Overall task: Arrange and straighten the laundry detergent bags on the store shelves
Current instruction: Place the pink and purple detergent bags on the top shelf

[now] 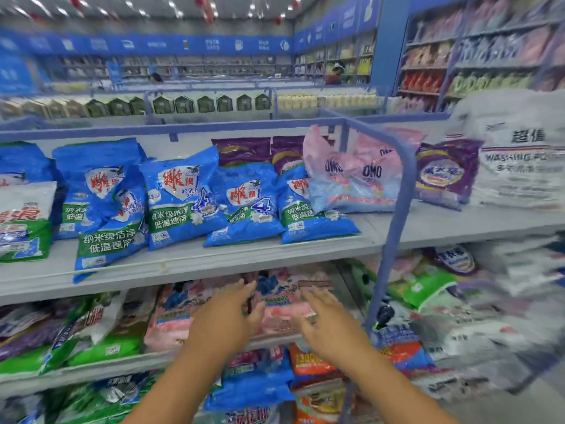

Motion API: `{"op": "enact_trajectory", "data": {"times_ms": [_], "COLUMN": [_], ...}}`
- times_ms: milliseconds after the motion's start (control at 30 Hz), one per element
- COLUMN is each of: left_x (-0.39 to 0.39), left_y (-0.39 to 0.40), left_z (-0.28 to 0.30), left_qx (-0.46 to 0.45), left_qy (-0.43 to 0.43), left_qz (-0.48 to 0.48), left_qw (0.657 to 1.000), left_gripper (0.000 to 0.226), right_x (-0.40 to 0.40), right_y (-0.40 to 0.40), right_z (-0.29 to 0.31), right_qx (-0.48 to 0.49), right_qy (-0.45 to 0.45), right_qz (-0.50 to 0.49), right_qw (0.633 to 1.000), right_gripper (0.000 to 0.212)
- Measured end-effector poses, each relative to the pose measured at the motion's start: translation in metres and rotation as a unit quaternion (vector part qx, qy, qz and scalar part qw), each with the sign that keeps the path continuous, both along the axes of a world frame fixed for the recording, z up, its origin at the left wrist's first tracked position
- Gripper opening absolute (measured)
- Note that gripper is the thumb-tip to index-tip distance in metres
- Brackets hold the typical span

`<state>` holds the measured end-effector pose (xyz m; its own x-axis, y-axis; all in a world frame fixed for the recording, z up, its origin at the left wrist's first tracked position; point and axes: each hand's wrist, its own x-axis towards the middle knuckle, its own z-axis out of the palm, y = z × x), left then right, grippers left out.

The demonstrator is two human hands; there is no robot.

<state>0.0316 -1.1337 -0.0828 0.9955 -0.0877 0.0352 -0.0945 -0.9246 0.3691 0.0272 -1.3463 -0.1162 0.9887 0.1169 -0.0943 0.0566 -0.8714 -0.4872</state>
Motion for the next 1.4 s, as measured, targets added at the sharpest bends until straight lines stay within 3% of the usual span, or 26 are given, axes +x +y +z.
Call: {"op": "enact_trajectory", "data": {"times_ms": [367,600,900,1067,1267,1400], "left_x": [0.016,0.084,0.161,0.198,0.226,0.245], "left_y": [-0.075,-0.119,-0.160,-0.179,-0.221,-0.244], "left_z": [0.075,0.122,0.115,0.100,0.093,0.096], "left_qx": [-0.069,0.052,0.002,-0.047,-0.163,-0.299], "left_qy": [-0.071,-0.138,-0.179,-0.229,-0.211,-0.223], "left_qz": [-0.011,-0.076,-0.098,-0.048,0.072,0.213], "left_qw": [0.995,0.986,0.979,0.971,0.961,0.903], "left_gripper": [0.066,0.071,0.070,0.072,0.099,0.117], "right_x": [-0.011,0.003,0.063,0.127,0.210,0.254], "right_y": [-0.092,-0.151,-0.207,-0.229,-0.283,-0.320], "right_z": [0.117,0.153,0.160,0.144,0.123,0.117], "right_qx": [0.056,-0.024,-0.091,-0.072,0.011,0.080], "right_qy": [-0.103,-0.157,-0.128,-0.128,-0.099,-0.077], "right_qz": [-0.042,-0.138,-0.219,-0.187,-0.108,-0.088], "right_qw": [0.992,0.978,0.963,0.971,0.989,0.990], "right_gripper": [0.071,0.073,0.069,0.068,0.073,0.064]}}
